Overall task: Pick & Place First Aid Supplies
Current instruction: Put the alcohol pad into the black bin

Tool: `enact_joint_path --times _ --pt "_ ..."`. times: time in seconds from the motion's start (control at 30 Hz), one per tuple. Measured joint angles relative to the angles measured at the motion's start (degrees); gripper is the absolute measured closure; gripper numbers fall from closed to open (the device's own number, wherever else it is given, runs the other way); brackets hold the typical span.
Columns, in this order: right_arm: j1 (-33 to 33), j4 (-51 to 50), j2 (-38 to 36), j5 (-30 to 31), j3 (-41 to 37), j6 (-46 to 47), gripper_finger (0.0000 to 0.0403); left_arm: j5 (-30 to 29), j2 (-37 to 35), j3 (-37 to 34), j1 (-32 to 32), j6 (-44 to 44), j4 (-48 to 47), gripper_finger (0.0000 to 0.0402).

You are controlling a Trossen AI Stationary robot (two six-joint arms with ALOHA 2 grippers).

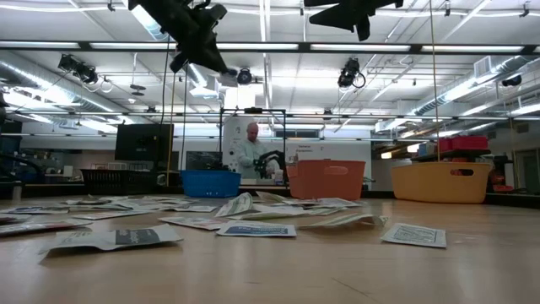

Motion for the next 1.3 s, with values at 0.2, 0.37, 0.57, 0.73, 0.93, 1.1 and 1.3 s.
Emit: enact_joint_path --times 0.2,0.37,0.57,0.73,0.93,1.1,1.3 --pt "0.0 0.02 0.0 0.01 0.0 0.04 0.02 -1.11 0.07 3.14 2.99 -2.61 -3.28 0.0401" --pt "0.0 0.02 0.0 0.07 0.0 0.08 0.02 -2.55 0.07 8.87 5.29 0.1 -11.88 0.0401" --pt "0.0 0.07 0.0 0.13 0.0 0.22 0.02 -11.0 -2.59 13.25 2.04 1.29 -24.58 0.0401" --pt "-0.02 0.07 0.0 0.17 0.0 0.22 0.02 -20.47 -7.87 13.25 -2.48 -0.76 -29.99 0.0401" --pt "-0.02 0.09 0.0 0.2 0.0 0.22 0.02 -30.1 -14.36 13.25 -6.73 -6.16 -39.76 0.0401" --pt "-0.02 0.11 0.0 0.2 0.0 0.2 0.02 -35.68 -20.04 9.15 -9.61 -9.2 -40.35 0.0401" --pt "-0.02 0.15 0.0 0.2 0.0 0.19 0.02 -31.76 -27.7 -3.05 -9.89 -5.19 -29.9 0.0401"
